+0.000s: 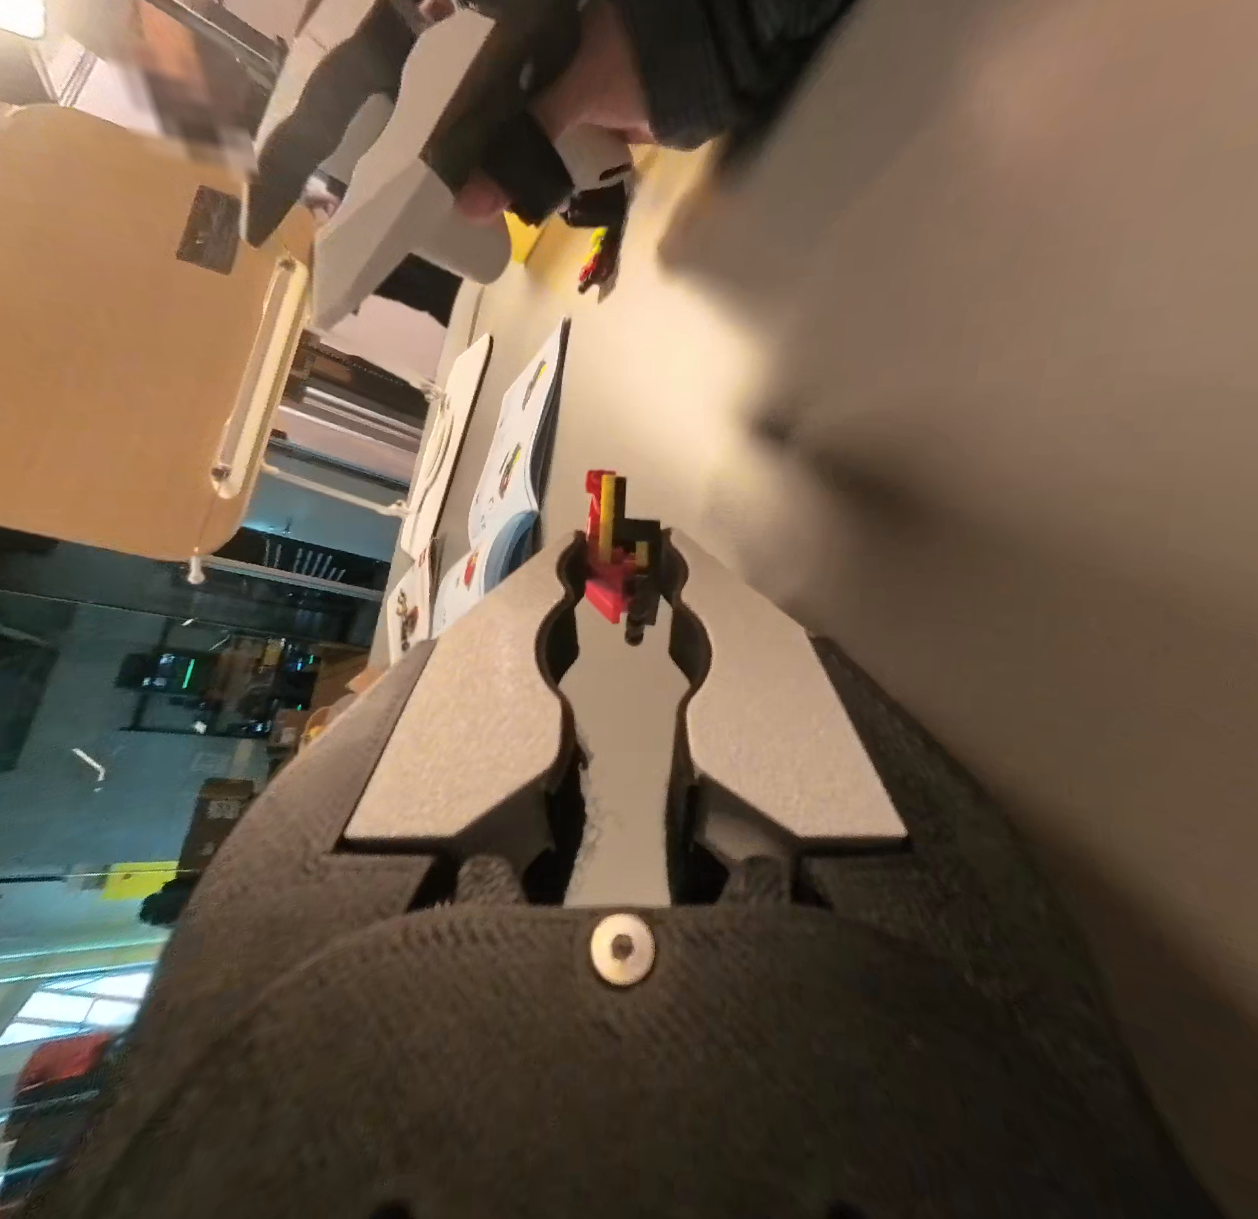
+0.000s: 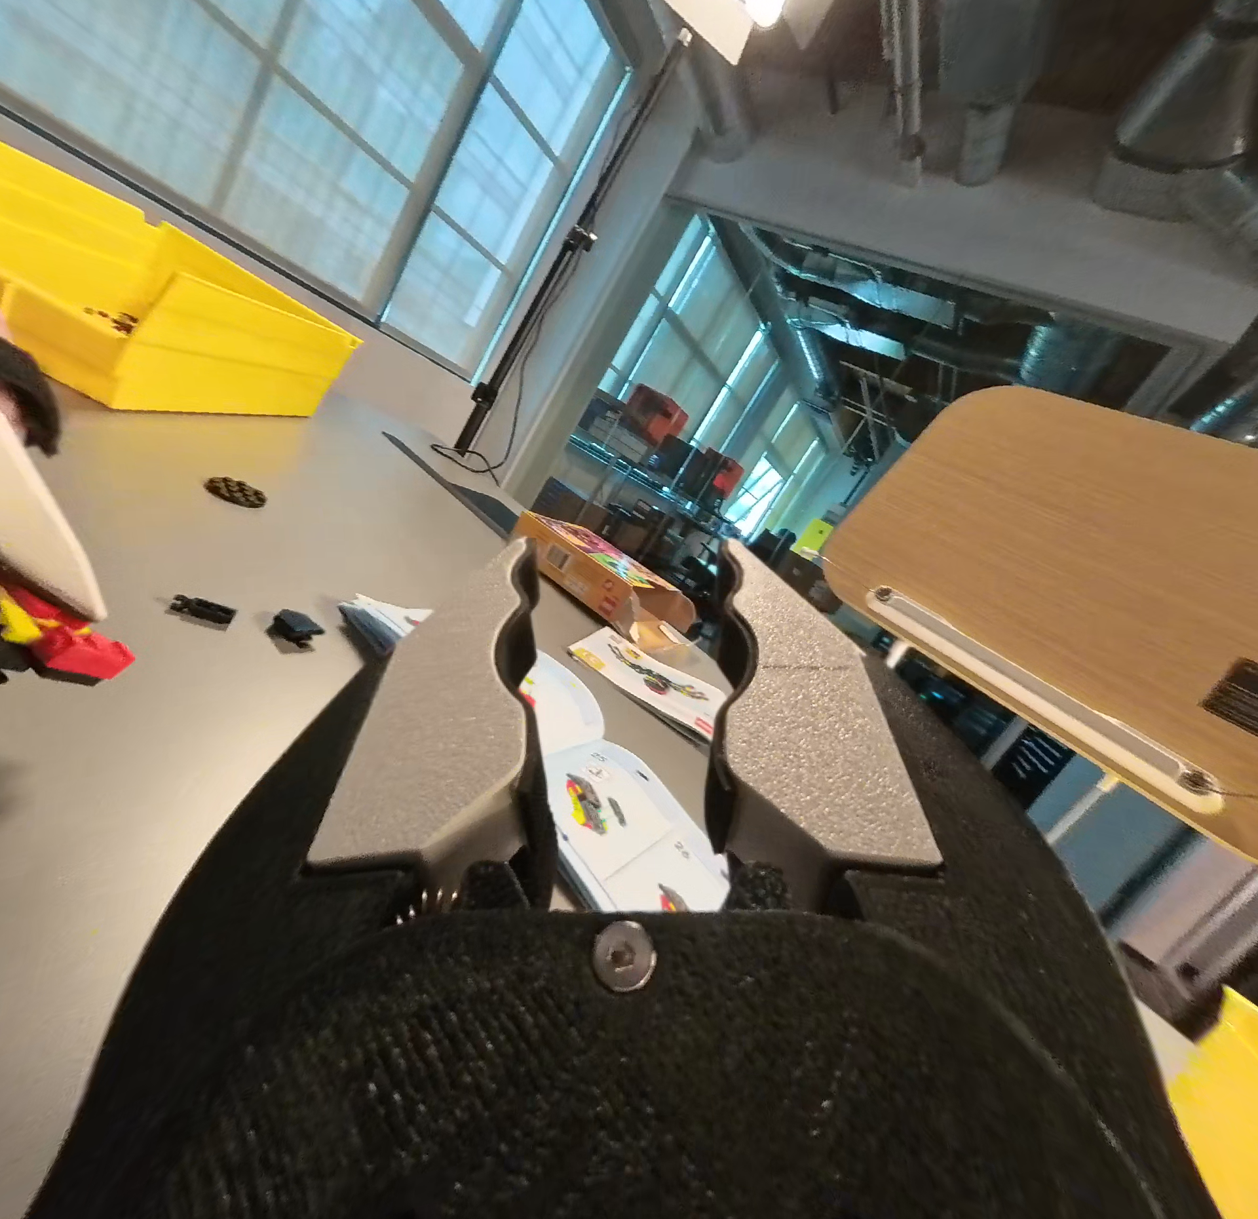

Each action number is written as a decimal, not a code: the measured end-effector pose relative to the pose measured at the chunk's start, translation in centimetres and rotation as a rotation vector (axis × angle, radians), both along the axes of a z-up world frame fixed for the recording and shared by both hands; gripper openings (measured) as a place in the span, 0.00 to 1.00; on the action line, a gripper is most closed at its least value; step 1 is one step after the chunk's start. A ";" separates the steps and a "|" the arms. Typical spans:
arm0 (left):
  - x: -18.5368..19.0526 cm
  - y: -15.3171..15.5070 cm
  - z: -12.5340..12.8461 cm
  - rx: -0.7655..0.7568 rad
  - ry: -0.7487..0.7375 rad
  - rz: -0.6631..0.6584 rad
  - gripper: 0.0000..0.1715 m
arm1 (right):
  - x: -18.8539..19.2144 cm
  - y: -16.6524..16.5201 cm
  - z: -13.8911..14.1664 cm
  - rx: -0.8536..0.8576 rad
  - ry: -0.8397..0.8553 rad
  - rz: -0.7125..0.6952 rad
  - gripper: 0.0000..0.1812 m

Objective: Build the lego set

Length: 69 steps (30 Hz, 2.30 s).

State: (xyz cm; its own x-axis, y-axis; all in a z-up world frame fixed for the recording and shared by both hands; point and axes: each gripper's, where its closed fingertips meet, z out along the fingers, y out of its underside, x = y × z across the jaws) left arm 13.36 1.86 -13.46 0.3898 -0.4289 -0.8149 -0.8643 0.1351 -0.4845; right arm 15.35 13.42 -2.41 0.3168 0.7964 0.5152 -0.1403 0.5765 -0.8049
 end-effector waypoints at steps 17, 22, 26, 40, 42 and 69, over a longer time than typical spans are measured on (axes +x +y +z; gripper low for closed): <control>0.8 0.9 -1.1 0.080 0.248 -0.010 0.14 | 2.8 2.9 0.4 0.013 0.022 -0.203 0.27; 0.5 1.0 -0.9 0.064 0.251 -0.001 0.17 | 3.7 3.8 0.5 -0.010 0.042 -0.261 0.27; 0.6 0.7 -0.8 0.044 0.239 -0.008 0.19 | 4.3 4.2 0.5 -0.023 0.053 -0.284 0.27; -0.8 -2.0 -0.5 -0.036 0.152 -0.047 0.27 | 5.9 4.2 0.3 -0.016 0.040 -0.346 0.27; -1.1 -2.2 -0.4 -0.046 0.145 -0.051 0.28 | 6.1 4.0 0.2 -0.016 0.036 -0.352 0.27; -5.4 -2.1 9.5 0.331 -0.486 -0.052 0.55 | 8.6 1.8 0.3 0.050 0.019 -0.474 0.30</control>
State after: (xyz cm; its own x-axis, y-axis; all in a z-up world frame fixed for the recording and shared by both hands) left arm 7.95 -0.29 -3.97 0.7371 -0.2107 -0.6421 -0.5423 0.3825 -0.7481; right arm 23.98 15.18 -2.14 0.6490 0.5364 0.5396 0.1329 0.6183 -0.7746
